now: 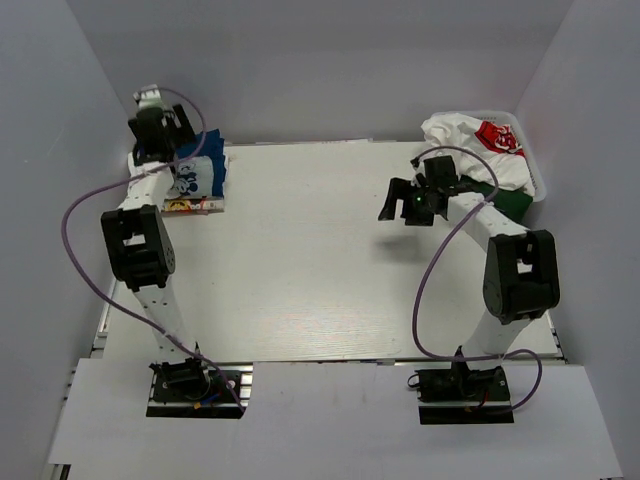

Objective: Fold and stack the t-shirts

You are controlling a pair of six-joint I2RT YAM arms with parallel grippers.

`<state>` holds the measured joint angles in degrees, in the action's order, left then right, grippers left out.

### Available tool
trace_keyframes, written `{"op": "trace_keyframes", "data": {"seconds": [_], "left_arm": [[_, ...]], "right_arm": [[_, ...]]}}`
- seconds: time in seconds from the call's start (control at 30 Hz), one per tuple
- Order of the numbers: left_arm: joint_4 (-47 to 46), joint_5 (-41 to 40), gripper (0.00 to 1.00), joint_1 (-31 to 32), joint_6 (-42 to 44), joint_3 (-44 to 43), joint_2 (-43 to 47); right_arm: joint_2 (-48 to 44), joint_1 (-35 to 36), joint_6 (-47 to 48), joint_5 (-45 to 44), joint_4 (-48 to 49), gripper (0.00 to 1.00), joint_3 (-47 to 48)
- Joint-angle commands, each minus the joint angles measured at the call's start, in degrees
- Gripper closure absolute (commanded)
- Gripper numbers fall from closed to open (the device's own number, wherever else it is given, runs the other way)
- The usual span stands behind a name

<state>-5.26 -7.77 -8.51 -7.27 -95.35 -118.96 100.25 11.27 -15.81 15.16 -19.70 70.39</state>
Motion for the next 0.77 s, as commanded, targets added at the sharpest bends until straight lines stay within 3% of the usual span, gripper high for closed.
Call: {"op": "trace_keyframes", "data": {"seconds": [0.0, 0.1, 0.2, 0.3, 0.33, 0.37, 0.4, 0.43, 0.5, 0.6, 0.73], "left_arm": [[14.6, 3.9, 0.01, -0.4, -1.1, -11.2, 11.3], [21.8, 9.2, 0.01, 0.2, -3.2, -11.1, 17.7], [24.7, 15.8, 0.01, 0.2, -8.5, -2.6, 27.7], [22.9, 24.0, 0.01, 1.6, -16.8, 13.7, 38.4], [19.9, 26.0, 0.01, 2.2, -19.4, 26.5, 47.6], [15.8, 30.7, 0.01, 2.9, -21.4, 33.2, 52.3], [10.0, 31.5, 0.01, 4.1, -25.2, 39.3, 56.6], [9.9, 31.5, 0.01, 4.7, -25.9, 47.8, 63.0], [13.8, 30.4, 0.01, 5.5, -26.6, 54.8, 67.7], [12.6, 32.0, 0.01, 6.1, -28.2, 62.5, 75.2], [10.8, 31.9, 0.01, 6.1, -28.4, 64.7, 79.3]], "right_arm": [[-7.4, 0.0, 1.3, 0.2, 1.2, 0.10, 0.1], [-12.1, 0.0, -0.2, 0.0, 4.4, 0.10, -4.1], [-17.1, 0.0, -1.8, -0.4, 5.7, 0.10, -7.8], [-22.7, 0.0, -4.0, -0.8, 6.3, 0.10, -12.0], [-24.5, 0.0, -5.0, -0.9, 6.6, 0.10, -14.2], [-26.6, -0.1, -5.0, -0.4, 7.0, 0.10, -15.4], [-27.6, -0.2, -5.3, -0.2, 9.0, 0.10, -17.6], [-29.7, -0.1, -6.2, 0.5, 9.7, 0.10, -20.4], [-33.2, 0.0, -6.5, 1.2, 12.9, 0.10, -25.4], [-37.0, -0.2, -7.7, 1.4, 16.3, 0.10, -29.8], [-37.8, -0.1, -9.5, 2.1, 19.0, 0.10, -32.9]]}}
